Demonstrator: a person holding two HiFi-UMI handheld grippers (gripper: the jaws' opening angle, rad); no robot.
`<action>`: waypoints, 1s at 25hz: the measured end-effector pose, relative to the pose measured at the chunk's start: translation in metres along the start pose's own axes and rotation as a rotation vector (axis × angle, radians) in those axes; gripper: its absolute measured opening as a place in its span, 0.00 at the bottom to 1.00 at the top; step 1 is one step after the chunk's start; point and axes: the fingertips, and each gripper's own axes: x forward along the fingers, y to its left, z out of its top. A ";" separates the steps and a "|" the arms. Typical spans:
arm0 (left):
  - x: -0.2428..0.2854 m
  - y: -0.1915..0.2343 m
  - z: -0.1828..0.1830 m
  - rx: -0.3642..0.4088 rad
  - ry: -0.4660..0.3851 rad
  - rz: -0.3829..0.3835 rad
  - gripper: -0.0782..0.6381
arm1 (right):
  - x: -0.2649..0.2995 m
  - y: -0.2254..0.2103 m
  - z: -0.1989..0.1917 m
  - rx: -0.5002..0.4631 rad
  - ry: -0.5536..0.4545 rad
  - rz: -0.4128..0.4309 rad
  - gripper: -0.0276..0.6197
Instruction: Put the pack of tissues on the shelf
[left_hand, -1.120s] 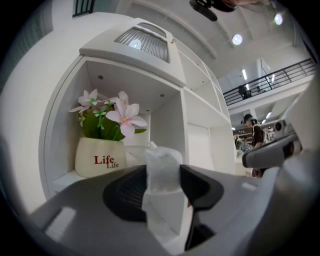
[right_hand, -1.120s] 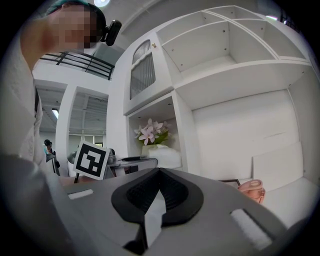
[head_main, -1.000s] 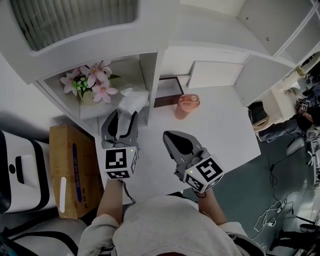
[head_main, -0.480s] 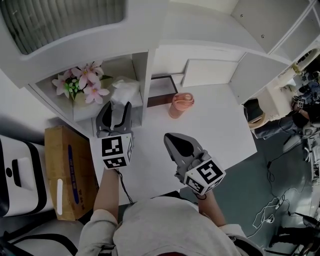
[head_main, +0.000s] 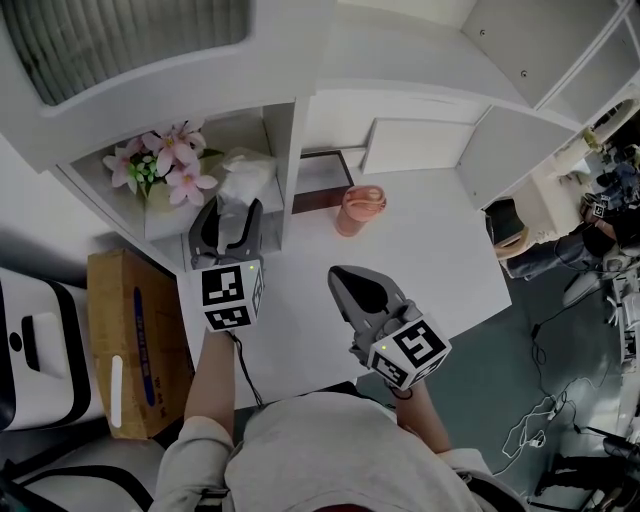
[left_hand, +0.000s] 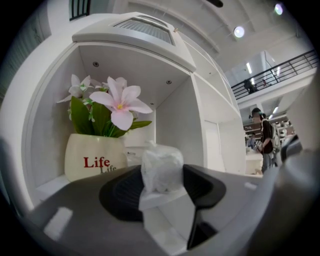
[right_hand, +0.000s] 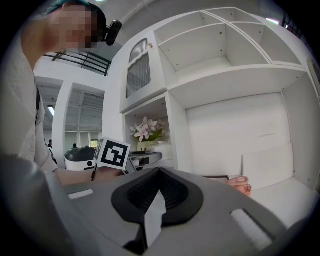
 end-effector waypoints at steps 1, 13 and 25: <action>-0.001 0.001 0.000 -0.005 0.001 -0.001 0.45 | 0.000 0.001 0.000 -0.001 -0.001 0.003 0.05; -0.044 0.009 0.006 -0.037 0.005 0.027 0.38 | -0.001 0.025 0.004 -0.014 -0.017 0.089 0.05; -0.114 -0.005 0.017 -0.011 -0.004 0.135 0.11 | -0.018 0.055 0.011 -0.034 -0.035 0.250 0.05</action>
